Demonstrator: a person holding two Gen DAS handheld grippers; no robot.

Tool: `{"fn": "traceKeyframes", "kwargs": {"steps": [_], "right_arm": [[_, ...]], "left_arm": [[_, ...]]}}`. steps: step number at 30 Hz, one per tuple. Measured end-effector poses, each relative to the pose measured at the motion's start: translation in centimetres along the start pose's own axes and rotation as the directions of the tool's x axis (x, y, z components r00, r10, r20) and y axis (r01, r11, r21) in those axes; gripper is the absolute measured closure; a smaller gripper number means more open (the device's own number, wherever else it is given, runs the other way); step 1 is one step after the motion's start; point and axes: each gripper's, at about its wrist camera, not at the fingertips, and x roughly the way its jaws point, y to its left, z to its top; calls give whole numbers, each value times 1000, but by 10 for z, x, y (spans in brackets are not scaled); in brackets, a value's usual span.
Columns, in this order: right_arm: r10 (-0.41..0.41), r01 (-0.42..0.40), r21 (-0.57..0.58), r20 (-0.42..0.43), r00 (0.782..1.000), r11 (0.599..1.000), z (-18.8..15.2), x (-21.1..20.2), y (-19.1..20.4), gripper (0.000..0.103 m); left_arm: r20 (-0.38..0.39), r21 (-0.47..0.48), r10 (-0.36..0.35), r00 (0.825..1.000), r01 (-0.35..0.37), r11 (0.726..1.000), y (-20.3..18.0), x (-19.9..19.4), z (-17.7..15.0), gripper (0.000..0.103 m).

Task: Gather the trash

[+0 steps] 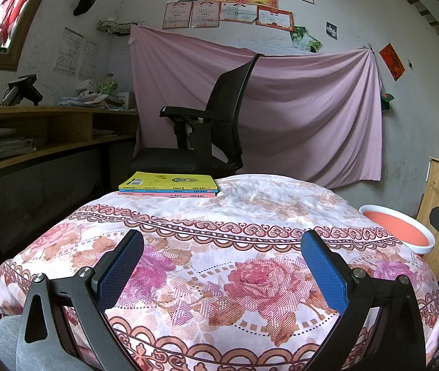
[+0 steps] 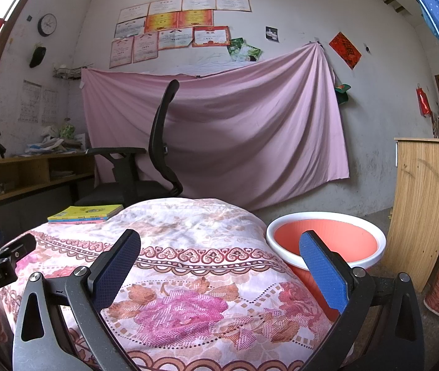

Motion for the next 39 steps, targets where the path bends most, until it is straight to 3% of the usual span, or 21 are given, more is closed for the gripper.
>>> {"fn": "traceKeyframes", "kwargs": {"steps": [39], "right_arm": [[-1,1,2,-4,1000,1000,0,0,2,0]], "left_arm": [[-20,-9,18,1000,-18,1000,2,-3,6,3]]}}
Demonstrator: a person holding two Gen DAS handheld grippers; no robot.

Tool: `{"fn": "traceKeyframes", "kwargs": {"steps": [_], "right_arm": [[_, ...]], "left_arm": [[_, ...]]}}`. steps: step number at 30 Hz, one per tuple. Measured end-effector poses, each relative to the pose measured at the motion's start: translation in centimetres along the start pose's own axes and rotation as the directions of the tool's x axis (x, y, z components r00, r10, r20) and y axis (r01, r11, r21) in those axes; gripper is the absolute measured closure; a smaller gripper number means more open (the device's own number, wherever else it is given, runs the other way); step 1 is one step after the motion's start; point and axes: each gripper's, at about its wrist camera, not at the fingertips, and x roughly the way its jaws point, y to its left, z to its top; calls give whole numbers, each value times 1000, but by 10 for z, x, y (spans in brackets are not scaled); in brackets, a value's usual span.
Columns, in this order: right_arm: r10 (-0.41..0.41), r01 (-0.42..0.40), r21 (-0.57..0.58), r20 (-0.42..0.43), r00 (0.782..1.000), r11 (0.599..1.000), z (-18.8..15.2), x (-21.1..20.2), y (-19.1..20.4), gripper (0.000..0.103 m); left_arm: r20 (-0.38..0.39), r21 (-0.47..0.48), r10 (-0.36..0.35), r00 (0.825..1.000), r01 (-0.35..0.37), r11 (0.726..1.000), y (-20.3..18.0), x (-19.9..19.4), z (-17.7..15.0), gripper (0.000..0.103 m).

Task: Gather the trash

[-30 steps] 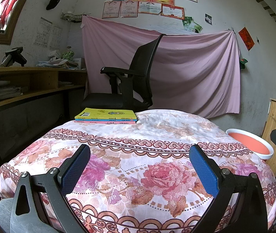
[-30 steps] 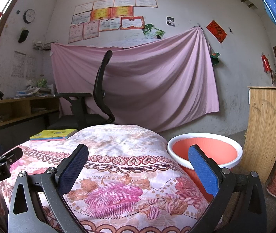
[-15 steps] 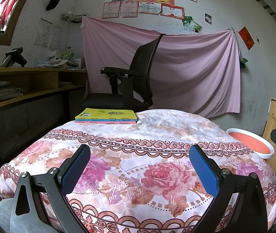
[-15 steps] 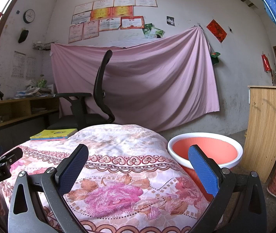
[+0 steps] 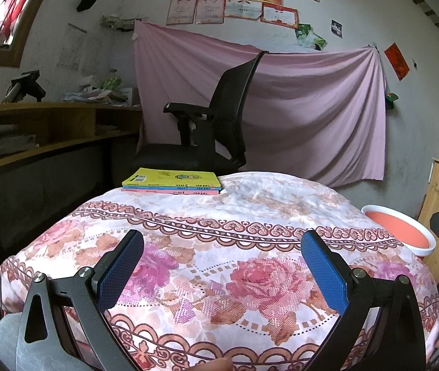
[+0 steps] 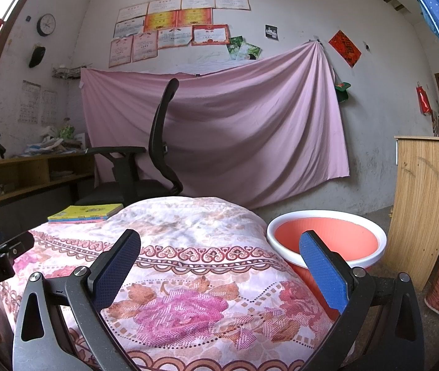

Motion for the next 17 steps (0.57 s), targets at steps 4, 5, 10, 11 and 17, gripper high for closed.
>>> {"fn": "traceKeyframes", "kwargs": {"steps": [4,5,10,11,17], "right_arm": [[0,0,0,-1,1000,1000,0,0,1,0],[0,0,0,-2,1000,1000,0,-1,2,0],[-1,1,2,-4,1000,1000,-2,-2,6,0],[0,0,2,-5,1000,1000,-2,-3,7,0],[-1,1,2,-4,1000,1000,-2,-3,8,0]], "left_arm": [[4,31,7,1000,-7,999,-6,1,-1,3],[3,33,7,1000,-7,999,-6,1,-1,3],[4,34,9,1000,-9,999,-7,1,-3,3],[3,33,8,1000,-8,999,-7,1,-3,3],[3,31,9,1000,-9,999,-8,1,-5,3]]}}
